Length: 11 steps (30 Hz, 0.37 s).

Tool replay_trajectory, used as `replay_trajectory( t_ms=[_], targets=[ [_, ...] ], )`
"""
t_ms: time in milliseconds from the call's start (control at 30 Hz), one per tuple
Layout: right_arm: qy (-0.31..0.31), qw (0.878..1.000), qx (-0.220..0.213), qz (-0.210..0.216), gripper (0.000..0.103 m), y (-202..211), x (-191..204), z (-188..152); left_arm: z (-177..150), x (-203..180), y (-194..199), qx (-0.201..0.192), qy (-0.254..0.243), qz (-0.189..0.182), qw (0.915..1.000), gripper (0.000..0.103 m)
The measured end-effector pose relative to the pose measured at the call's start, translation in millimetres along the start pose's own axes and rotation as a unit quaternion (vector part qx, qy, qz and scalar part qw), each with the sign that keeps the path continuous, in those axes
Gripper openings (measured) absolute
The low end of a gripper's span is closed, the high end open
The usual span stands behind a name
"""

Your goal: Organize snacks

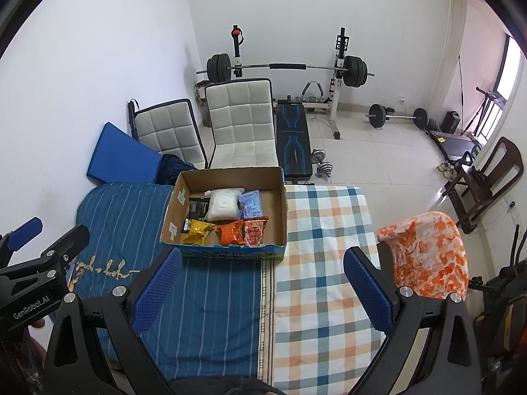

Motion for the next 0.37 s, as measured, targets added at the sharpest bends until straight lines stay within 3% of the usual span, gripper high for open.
replay_trajectory(
  t_ms=[367],
  targets=[
    [0.001, 1.000, -0.005, -0.013, 0.100, 1.4, 3.0, -0.1, -2.2, 1.6, -4.0, -0.001, 0.007, 0.000, 1.0000, 0.103]
  ],
)
Point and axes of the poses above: each gripper's, at about its wrist camera, not at the fingertips, and y roughly against the way its jaws point, x to its left, z to its top, the point moved 5 cm from there along -y, roughly the way its jaws point, and after that the axes turned 15 degrees about x, right-handed, at the moved point
